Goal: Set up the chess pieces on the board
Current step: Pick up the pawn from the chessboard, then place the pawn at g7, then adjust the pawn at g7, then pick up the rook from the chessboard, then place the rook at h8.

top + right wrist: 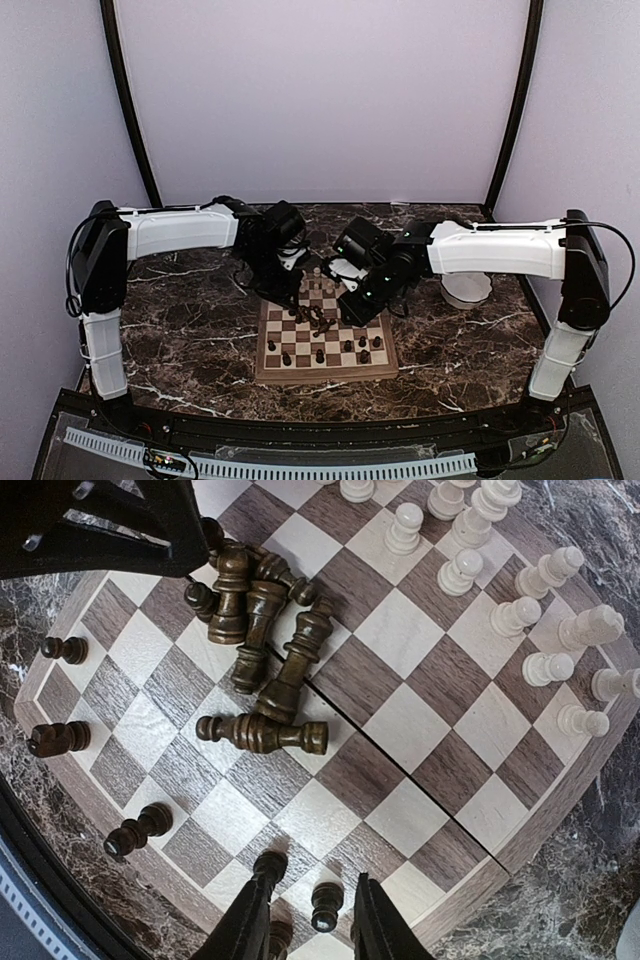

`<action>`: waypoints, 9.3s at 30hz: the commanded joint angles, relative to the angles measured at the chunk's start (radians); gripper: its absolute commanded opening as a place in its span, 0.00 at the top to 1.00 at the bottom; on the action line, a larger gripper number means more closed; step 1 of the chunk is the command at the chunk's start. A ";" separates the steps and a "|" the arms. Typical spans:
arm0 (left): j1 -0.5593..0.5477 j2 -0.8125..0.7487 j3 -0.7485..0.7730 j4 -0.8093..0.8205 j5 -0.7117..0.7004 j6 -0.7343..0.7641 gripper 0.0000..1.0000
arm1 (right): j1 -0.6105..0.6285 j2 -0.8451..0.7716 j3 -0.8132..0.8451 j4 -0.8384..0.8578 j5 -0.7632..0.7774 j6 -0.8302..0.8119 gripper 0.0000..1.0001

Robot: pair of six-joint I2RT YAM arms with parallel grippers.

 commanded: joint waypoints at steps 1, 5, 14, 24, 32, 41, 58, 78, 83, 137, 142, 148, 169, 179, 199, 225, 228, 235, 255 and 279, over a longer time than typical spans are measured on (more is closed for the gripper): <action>-0.002 0.010 0.036 -0.014 0.023 -0.012 0.81 | -0.010 -0.017 -0.014 0.012 0.000 0.009 0.69; -0.001 0.024 0.040 -0.017 0.031 -0.010 0.80 | -0.010 -0.017 -0.015 0.013 -0.002 0.011 0.69; -0.001 0.016 0.034 -0.041 0.045 -0.002 0.77 | -0.012 -0.016 -0.016 0.016 -0.001 0.013 0.69; -0.009 -0.053 0.019 -0.037 0.015 -0.009 0.76 | -0.013 -0.012 -0.011 0.016 -0.004 0.013 0.69; -0.027 -0.053 -0.001 -0.045 0.012 -0.021 0.76 | -0.013 -0.014 -0.014 0.015 -0.006 0.014 0.69; -0.035 -0.028 -0.005 -0.040 0.009 -0.036 0.74 | -0.013 -0.023 -0.026 0.020 -0.007 0.021 0.69; -0.035 0.037 0.037 -0.022 0.003 -0.032 0.75 | -0.014 -0.025 -0.034 0.021 -0.011 0.026 0.69; -0.038 -0.120 -0.086 -0.082 -0.015 -0.016 0.96 | -0.013 -0.024 -0.032 0.026 -0.034 0.025 0.68; -0.043 -0.182 -0.165 -0.037 0.021 -0.002 0.96 | -0.011 -0.028 -0.039 0.031 -0.045 0.030 0.68; -0.128 -0.119 -0.205 -0.022 0.006 0.005 0.79 | 0.016 -0.045 -0.077 0.058 -0.040 0.072 0.66; -0.127 -0.119 -0.196 -0.022 0.009 0.005 0.75 | 0.016 -0.037 -0.068 0.052 -0.040 0.064 0.66; -0.128 -0.135 -0.179 -0.002 0.032 0.009 0.72 | 0.015 -0.028 -0.056 0.047 -0.037 0.052 0.66; -0.122 -0.080 -0.120 -0.071 -0.042 0.002 1.00 | 0.016 -0.036 -0.065 0.045 -0.037 0.059 0.65; -0.122 -0.063 -0.126 -0.077 -0.021 0.011 1.00 | 0.016 -0.042 -0.072 0.048 -0.038 0.061 0.65; -0.043 -0.107 0.016 -0.101 -0.168 -0.021 0.67 | 0.016 -0.046 -0.083 0.059 -0.042 0.068 0.65; -0.004 0.058 0.133 -0.094 -0.118 0.005 0.72 | 0.016 -0.059 -0.094 0.060 -0.032 0.076 0.65; -0.003 0.062 0.128 -0.094 -0.109 0.008 0.72 | 0.016 -0.059 -0.094 0.059 -0.032 0.076 0.65; -0.003 0.069 0.116 -0.092 -0.094 0.007 0.73 | 0.016 -0.059 -0.093 0.061 -0.032 0.076 0.65; -0.003 0.008 0.120 -0.171 -0.144 0.016 0.94 | 0.016 -0.070 -0.106 0.067 -0.036 0.086 0.64; -0.137 -0.609 -0.503 0.044 -0.052 0.034 0.96 | 0.021 -0.003 -0.062 0.072 -0.098 0.055 0.64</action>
